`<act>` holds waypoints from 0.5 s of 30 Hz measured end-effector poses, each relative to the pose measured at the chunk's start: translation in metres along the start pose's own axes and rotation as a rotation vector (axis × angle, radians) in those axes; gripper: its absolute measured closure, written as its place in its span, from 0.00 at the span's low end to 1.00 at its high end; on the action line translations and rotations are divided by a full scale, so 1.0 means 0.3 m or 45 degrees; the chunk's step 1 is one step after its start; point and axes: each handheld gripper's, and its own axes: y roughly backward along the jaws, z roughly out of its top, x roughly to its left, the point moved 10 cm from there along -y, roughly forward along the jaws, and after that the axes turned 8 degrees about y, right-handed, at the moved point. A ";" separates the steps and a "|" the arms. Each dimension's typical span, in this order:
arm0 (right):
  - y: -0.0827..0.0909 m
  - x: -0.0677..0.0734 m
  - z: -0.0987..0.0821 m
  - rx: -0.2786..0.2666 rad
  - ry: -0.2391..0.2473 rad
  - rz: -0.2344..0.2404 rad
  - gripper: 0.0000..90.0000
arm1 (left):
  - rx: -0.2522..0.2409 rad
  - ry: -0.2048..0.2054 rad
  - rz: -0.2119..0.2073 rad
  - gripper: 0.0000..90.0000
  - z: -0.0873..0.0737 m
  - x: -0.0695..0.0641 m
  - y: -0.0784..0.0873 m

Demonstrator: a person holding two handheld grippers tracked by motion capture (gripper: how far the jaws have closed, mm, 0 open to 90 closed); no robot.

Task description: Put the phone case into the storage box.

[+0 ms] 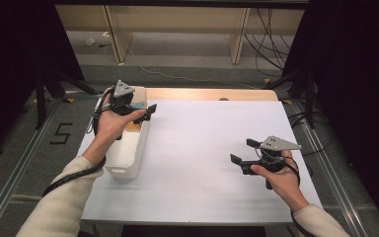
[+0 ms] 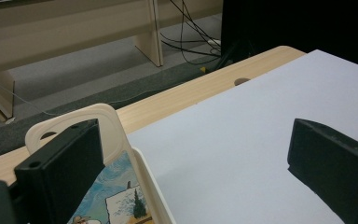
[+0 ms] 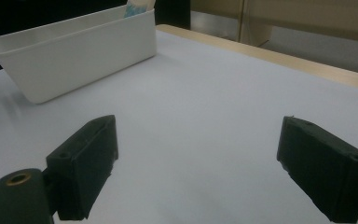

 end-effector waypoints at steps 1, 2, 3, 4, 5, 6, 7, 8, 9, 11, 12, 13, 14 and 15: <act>0.000 0.000 0.000 0.000 0.000 0.000 0.15 | 0.005 -0.002 -0.002 0.03 -0.003 -0.001 0.002; 0.000 0.000 0.000 0.000 0.001 0.000 0.15 | 0.001 -0.004 -0.001 0.03 -0.004 -0.002 0.003; 0.000 0.001 0.000 -0.001 0.001 0.002 0.15 | 0.002 -0.003 -0.001 0.03 -0.006 -0.003 0.005; -0.001 0.001 0.001 -0.003 0.000 0.001 0.15 | 0.003 0.000 -0.004 0.03 -0.008 -0.005 0.007; -0.001 0.001 0.001 -0.003 0.000 0.001 0.15 | 0.006 -0.003 -0.004 0.03 -0.010 -0.006 0.009; -0.001 0.001 0.001 -0.004 0.000 0.001 0.15 | 0.003 -0.002 -0.006 0.03 -0.012 -0.008 0.011; 0.000 0.000 0.001 -0.003 0.000 0.000 0.15 | 0.004 -0.001 -0.007 0.03 -0.014 -0.010 0.013; 0.000 0.000 0.000 -0.001 0.001 0.000 0.15 | 0.004 -0.002 -0.008 0.03 -0.015 -0.011 0.014; -0.001 0.001 0.001 -0.004 0.001 0.001 0.15 | 0.006 -0.005 -0.010 0.03 -0.016 -0.013 0.017; 0.000 0.001 0.001 -0.003 0.001 0.001 0.15 | 0.004 0.006 -0.024 0.03 -0.019 -0.021 0.021; 0.000 0.001 0.001 -0.005 0.001 0.002 0.15 | 0.002 0.009 -0.028 0.03 -0.021 -0.024 0.023; 0.000 0.001 0.001 -0.004 0.000 0.001 0.15 | 0.004 0.005 -0.030 0.03 -0.023 -0.026 0.025; 0.001 0.001 0.002 -0.005 0.001 0.002 0.15 | 0.002 0.006 -0.032 0.03 -0.024 -0.028 0.027; 0.001 0.001 0.002 -0.005 0.001 0.002 0.15 | 0.001 0.005 -0.034 0.03 -0.025 -0.031 0.030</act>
